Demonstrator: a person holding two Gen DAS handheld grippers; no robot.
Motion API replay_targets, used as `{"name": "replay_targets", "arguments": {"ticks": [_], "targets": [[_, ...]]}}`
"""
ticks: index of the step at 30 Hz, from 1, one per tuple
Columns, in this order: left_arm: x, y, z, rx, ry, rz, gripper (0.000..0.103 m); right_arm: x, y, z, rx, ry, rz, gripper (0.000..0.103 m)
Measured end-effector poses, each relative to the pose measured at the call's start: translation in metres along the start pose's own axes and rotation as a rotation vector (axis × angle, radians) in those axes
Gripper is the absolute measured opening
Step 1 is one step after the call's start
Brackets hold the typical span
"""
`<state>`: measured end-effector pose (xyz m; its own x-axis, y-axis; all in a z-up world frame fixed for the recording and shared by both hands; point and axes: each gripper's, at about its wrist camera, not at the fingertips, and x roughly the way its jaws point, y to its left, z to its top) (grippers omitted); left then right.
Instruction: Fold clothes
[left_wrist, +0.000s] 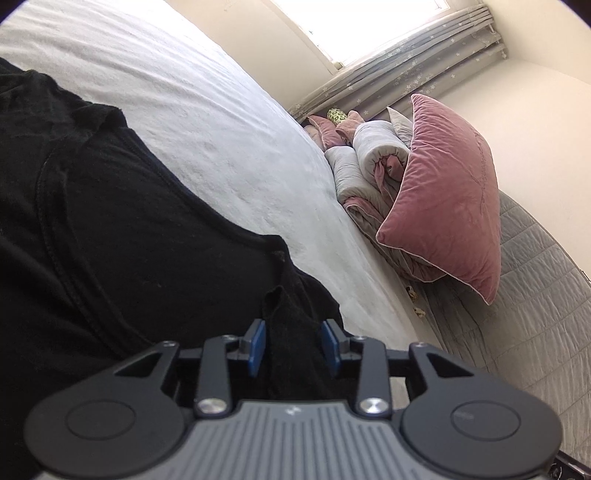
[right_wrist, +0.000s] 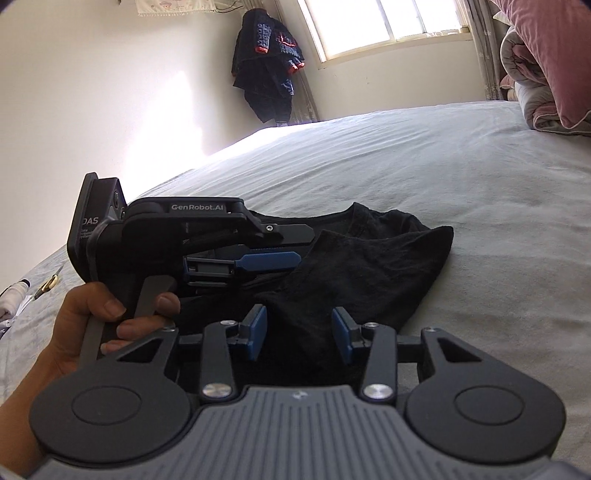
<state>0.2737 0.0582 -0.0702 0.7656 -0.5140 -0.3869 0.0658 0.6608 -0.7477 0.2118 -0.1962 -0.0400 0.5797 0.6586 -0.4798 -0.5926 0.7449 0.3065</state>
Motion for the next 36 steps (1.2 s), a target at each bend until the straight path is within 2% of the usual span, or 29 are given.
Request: {"name": "replay_targets", "arguments": {"ticks": [4, 10, 12, 14, 15, 16, 17, 18, 24, 27, 29, 30, 32, 33, 36], "targets": [[0.001, -0.006, -0.001, 0.053, 0.026, 0.022, 0.032, -0.005, 0.0, -0.004, -0.042, 0.117, 0.039, 0.043], [0.003, -0.015, -0.005, 0.132, 0.048, 0.054, 0.031, -0.031, -0.005, -0.001, -0.055, 0.047, -0.022, 0.044], [0.003, -0.017, -0.006, 0.151, 0.052, 0.078, 0.022, -0.029, 0.002, -0.004, -0.114, 0.062, -0.015, 0.044], [0.002, -0.019, -0.006, 0.171, 0.057, 0.102, 0.002, -0.023, 0.008, -0.006, -0.158, 0.076, -0.019, 0.044], [0.002, -0.021, -0.007, 0.181, 0.059, 0.113, 0.002, -0.02, 0.009, -0.007, -0.174, 0.083, -0.024, 0.039], [0.002, -0.022, -0.007, 0.191, 0.061, 0.125, 0.001, -0.016, 0.01, -0.007, -0.189, 0.097, -0.033, 0.021], [0.002, -0.023, -0.007, 0.201, 0.064, 0.137, 0.001, -0.012, 0.007, -0.006, -0.194, 0.118, -0.051, 0.008], [0.001, -0.026, -0.007, 0.218, 0.071, 0.143, 0.001, -0.013, 0.004, -0.006, -0.186, 0.126, -0.068, 0.004], [-0.004, -0.028, -0.002, 0.263, 0.19, 0.165, 0.002, -0.027, -0.012, -0.006, -0.152, 0.123, -0.094, 0.004], [-0.006, -0.021, 0.001, 0.216, 0.134, 0.167, 0.008, -0.028, -0.015, -0.006, -0.139, 0.128, -0.084, 0.004], [-0.008, -0.02, 0.001, 0.191, 0.091, 0.155, 0.021, -0.028, -0.015, -0.005, -0.138, 0.134, -0.078, 0.007], [-0.01, -0.02, 0.001, 0.182, 0.065, 0.152, 0.024, -0.03, -0.015, -0.005, -0.134, 0.128, -0.071, 0.008], [-0.016, -0.026, 0.0, 0.209, -0.01, 0.156, 0.025, -0.037, -0.015, -0.003, -0.123, 0.101, -0.049, 0.015], [-0.018, -0.03, 0.0, 0.23, -0.041, 0.144, 0.025, -0.039, -0.016, -0.002, -0.113, 0.077, -0.044, 0.016], [-0.015, -0.034, -0.003, 0.262, -0.068, 0.035, 0.023, -0.038, -0.016, 0.004, -0.058, 0.012, -0.019, 0.016]]}}
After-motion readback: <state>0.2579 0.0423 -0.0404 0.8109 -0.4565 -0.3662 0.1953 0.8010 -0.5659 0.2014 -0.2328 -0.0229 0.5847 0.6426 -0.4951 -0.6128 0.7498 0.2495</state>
